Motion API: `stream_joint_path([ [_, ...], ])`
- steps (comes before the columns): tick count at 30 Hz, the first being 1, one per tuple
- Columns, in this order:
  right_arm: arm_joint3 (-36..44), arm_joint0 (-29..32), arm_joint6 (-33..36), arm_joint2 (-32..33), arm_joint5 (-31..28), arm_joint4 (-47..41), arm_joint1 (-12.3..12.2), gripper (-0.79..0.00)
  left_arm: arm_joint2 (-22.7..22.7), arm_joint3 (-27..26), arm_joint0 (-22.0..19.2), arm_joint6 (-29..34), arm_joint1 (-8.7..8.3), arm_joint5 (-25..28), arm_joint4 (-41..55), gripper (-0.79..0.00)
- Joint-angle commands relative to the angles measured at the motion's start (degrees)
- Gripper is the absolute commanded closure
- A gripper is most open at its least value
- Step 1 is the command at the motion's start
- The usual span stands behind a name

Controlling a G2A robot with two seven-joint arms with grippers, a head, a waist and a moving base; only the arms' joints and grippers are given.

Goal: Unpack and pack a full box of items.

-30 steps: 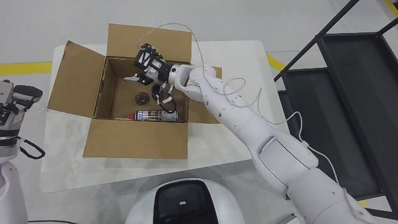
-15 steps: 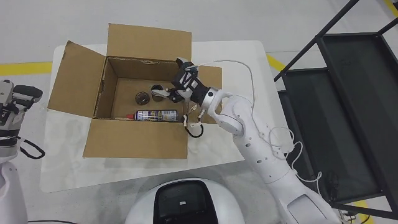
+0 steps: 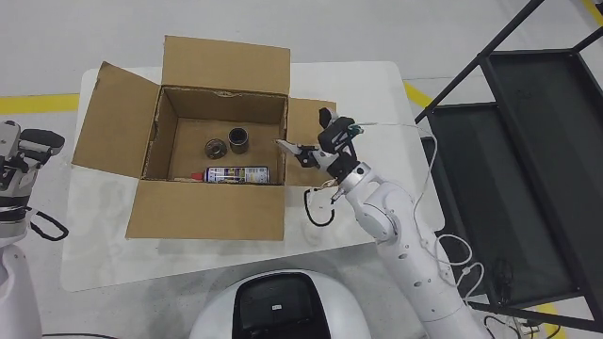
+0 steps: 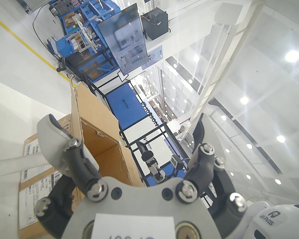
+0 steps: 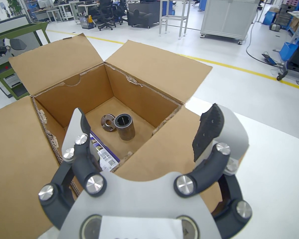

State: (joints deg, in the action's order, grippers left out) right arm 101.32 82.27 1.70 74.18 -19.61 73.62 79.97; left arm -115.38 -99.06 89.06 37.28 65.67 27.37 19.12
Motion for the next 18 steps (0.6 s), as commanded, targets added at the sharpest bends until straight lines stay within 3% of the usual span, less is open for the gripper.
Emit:
stream_joint_path([
  [1,0.9,2.1,-1.4,1.3,0.4,0.0,-0.3,-0.785,0.0,0.0,0.0,0.0,0.00,0.0,0.0,-0.785],
  [18,6.7,19.0,-13.2,9.0,6.1,-2.9,-1.5,-0.785,0.0,0.0,0.0,0.0,0.00,0.0,0.0,-0.785],
])
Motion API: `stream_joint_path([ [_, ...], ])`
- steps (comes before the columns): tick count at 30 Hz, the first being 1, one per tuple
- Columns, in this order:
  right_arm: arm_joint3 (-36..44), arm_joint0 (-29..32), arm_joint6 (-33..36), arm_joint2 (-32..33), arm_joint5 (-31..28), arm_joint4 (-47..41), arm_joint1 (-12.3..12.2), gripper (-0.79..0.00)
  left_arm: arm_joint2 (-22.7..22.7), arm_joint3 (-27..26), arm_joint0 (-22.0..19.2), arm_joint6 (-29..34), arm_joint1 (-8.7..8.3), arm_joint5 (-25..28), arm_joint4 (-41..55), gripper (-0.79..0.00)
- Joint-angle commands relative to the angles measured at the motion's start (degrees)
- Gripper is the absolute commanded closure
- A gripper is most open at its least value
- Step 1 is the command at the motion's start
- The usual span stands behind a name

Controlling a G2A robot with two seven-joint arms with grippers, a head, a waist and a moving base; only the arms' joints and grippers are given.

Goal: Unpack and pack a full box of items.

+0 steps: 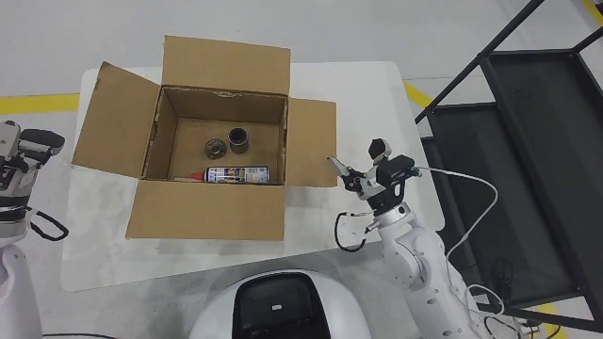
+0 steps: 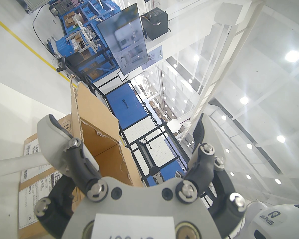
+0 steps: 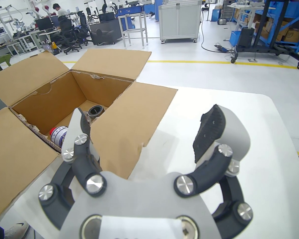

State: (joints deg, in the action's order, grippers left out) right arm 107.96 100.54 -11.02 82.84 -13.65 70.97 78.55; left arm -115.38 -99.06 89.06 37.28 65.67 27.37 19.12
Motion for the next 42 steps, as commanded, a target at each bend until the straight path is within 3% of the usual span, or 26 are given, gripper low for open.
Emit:
stream_joint_path([
  [1,0.2,1.5,-0.8,0.7,0.2,-0.6,-0.1,-0.785,0.0,0.0,0.0,0.0,0.00,0.0,0.0,-0.785],
  [10,0.3,5.4,1.3,2.3,-2.1,-8.4,-0.4,-0.785,0.0,0.0,0.0,0.0,0.00,0.0,0.0,-0.785],
  [20,-7.8,2.1,1.6,4.0,-21.1,-27.3,-1.1,-0.785,0.0,0.0,0.0,0.0,0.00,0.0,0.0,-0.785],
  [42,-9.1,1.8,2.2,4.1,-21.2,-28.6,-1.1,-0.785,0.0,0.0,0.0,0.0,0.00,0.0,0.0,-0.785],
])
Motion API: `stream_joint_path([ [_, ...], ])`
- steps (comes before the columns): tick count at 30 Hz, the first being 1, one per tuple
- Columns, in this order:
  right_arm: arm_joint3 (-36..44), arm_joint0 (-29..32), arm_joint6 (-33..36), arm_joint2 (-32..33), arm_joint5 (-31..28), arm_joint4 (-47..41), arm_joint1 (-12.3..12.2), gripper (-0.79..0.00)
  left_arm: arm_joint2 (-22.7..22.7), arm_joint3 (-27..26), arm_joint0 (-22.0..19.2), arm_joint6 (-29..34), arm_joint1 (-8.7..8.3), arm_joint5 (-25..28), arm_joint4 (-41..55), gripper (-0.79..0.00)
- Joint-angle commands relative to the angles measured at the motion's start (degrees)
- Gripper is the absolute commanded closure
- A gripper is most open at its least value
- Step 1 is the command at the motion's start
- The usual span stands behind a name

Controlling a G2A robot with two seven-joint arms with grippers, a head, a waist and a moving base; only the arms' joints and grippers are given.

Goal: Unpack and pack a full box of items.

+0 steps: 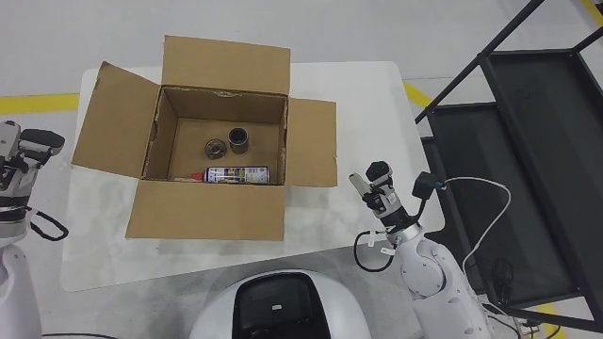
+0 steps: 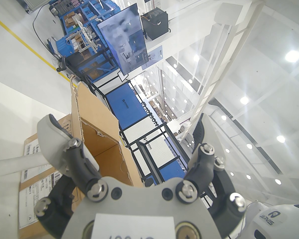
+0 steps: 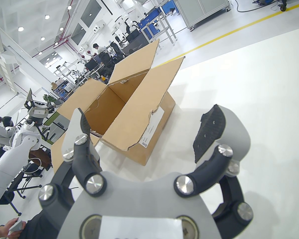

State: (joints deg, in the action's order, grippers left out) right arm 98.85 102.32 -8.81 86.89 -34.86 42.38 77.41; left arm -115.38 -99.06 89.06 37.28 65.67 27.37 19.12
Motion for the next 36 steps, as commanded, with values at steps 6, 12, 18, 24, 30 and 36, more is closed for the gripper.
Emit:
stream_joint_path([
  [6,0.1,-0.7,3.9,-0.8,0.5,-3.2,-0.1,-0.785,0.0,0.0,0.0,0.0,0.00,0.0,0.0,-0.785],
  [12,-1.1,-2.5,14.9,-0.3,-4.0,-19.6,-0.8,-0.785,0.0,0.0,0.0,0.0,0.00,0.0,0.0,-0.785],
  [18,-3.9,-4.5,23.3,1.0,-1.6,-31.1,-1.6,-0.785,0.0,0.0,0.0,0.0,0.00,0.0,0.0,-0.785],
  [24,-7.6,-7.3,31.6,-0.5,-0.1,-42.4,-2.0,-0.785,0.0,0.0,0.0,0.0,0.00,0.0,0.0,-0.785],
  [30,-13.8,-11.9,36.3,-4.3,-0.7,-47.2,-1.9,-0.785,0.0,0.0,0.0,0.0,0.00,0.0,0.0,-0.785],
  [36,-16.8,-14.6,36.4,-7.1,-2.3,-47.9,-1.7,-0.683,0.0,0.0,0.0,0.0,0.00,0.0,0.0,-0.785],
])
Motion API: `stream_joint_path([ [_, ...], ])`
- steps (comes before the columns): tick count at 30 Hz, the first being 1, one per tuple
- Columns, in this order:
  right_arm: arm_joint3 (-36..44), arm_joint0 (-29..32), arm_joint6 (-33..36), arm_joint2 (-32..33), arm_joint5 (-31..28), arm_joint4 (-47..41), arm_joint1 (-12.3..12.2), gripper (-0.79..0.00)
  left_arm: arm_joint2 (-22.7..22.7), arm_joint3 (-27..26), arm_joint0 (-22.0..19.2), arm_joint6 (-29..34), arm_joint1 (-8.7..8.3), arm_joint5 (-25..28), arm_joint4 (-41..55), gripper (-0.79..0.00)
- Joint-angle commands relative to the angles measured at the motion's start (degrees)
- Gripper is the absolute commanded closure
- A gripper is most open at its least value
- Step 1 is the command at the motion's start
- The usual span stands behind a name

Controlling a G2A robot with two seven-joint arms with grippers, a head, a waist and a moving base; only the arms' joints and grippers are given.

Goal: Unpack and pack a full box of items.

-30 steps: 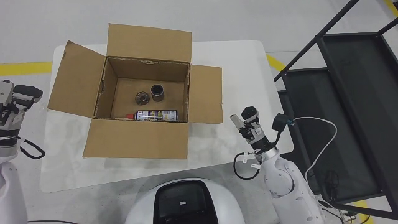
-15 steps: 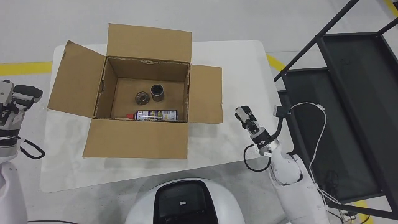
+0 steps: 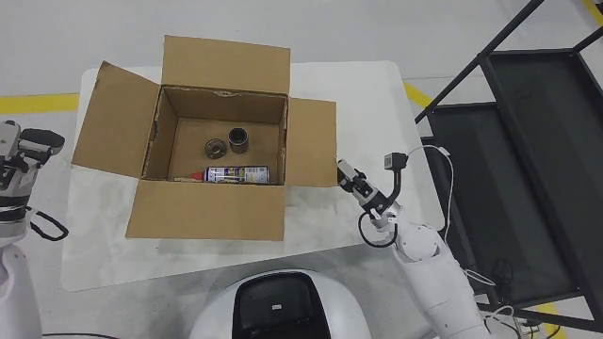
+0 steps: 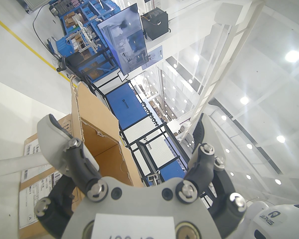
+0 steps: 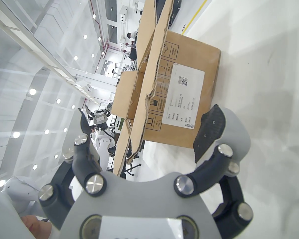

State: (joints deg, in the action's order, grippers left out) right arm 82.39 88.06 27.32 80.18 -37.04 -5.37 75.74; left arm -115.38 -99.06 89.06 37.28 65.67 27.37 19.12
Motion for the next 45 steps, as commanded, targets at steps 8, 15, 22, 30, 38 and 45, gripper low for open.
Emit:
stream_joint_path([
  [8,0.4,-0.4,1.5,-1.3,-1.7,-1.0,-0.3,-0.431,0.0,0.0,0.0,0.0,0.00,0.0,0.0,-0.785],
  [15,5.1,2.0,2.3,-0.5,-3.3,-1.1,-0.8,-0.422,0.0,0.0,0.0,0.0,0.00,0.0,0.0,-0.785],
  [22,10.8,2.9,2.8,-1.3,-3.2,-0.1,-1.1,-0.376,0.0,0.0,0.0,0.0,0.00,0.0,0.0,-0.785],
  [30,14.4,-0.9,2.5,-6.6,0.0,3.5,-0.7,-0.372,0.0,0.0,0.0,0.0,0.00,0.0,0.0,-0.785],
  [38,14.0,-5.7,1.1,-12.3,3.7,6.5,-0.1,-0.357,0.0,0.0,0.0,0.0,0.00,0.0,0.0,-0.785],
  [45,11.2,-10.1,0.2,-15.9,7.3,6.8,0.6,-0.348,0.0,0.0,0.0,0.0,0.00,0.0,0.0,-0.785],
])
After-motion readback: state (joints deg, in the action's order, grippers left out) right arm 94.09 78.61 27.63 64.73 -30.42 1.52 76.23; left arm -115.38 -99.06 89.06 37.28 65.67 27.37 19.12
